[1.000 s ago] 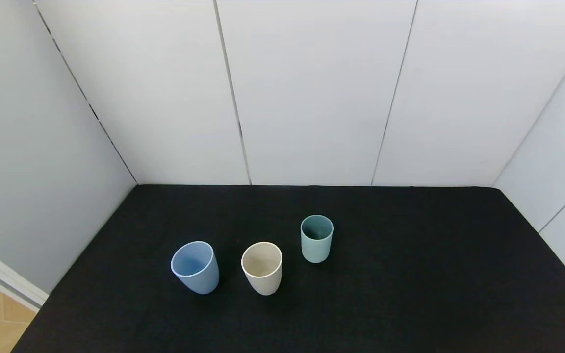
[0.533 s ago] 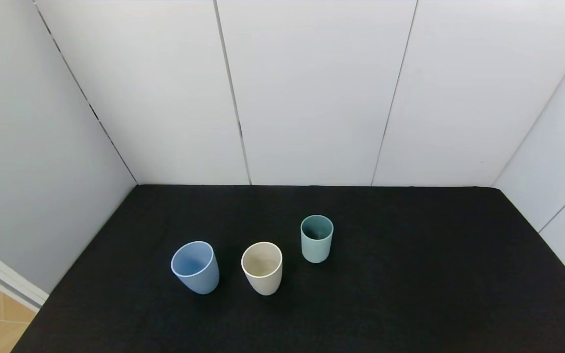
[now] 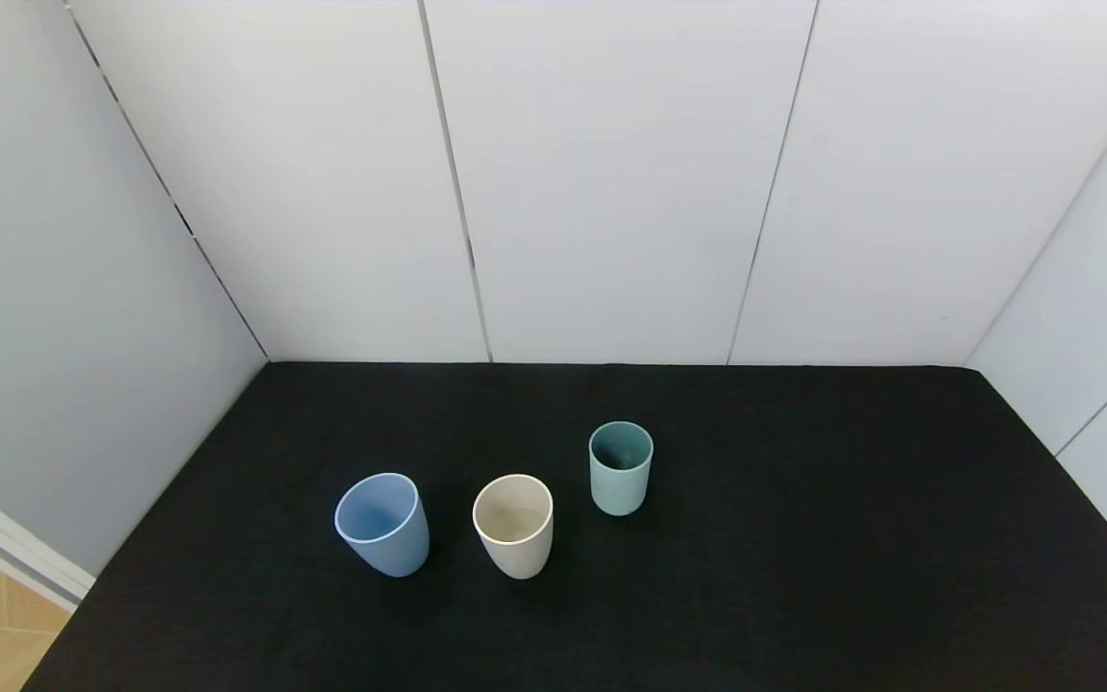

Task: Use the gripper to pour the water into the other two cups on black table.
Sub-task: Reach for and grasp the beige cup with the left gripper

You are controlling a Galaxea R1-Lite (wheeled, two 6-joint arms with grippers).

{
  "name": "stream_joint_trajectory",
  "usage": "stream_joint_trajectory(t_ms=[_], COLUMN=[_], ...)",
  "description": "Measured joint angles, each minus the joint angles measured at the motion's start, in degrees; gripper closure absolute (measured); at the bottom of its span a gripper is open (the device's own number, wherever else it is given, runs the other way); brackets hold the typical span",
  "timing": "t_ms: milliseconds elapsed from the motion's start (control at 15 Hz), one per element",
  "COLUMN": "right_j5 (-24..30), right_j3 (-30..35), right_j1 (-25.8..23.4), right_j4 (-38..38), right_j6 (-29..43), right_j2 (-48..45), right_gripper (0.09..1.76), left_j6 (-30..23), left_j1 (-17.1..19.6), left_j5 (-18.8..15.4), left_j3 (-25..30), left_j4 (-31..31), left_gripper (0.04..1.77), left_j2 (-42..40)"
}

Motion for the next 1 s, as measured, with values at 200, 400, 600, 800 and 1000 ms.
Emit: stream_joint_trajectory(t_ms=[200,400,600,800,1000], right_j5=[0.0,0.0,0.0,0.0,0.0], right_j3=[0.0,0.0,0.0,0.0,0.0], right_j1=[0.0,0.0,0.0,0.0,0.0], right_j4=[0.0,0.0,0.0,0.0,0.0], right_j6=[0.0,0.0,0.0,0.0,0.0], right_j2=[0.0,0.0,0.0,0.0,0.0], right_gripper=[0.14,0.14,0.14,0.14,0.14], left_j6=[3.9,4.6,4.4,3.2,2.2], left_j1=[-2.5,-7.9,-13.0,-18.3,-21.9], left_j5=[-1.2,-1.1,2.0,7.1,9.5], left_j3=[-0.1,-0.1,0.2,1.5,3.2], left_j4=[-4.2,-9.0,-15.6,-25.3,-34.4], left_gripper=[0.09,0.09,0.09,0.09,0.09], left_j2=[9.5,18.6,27.9,37.3,46.2])
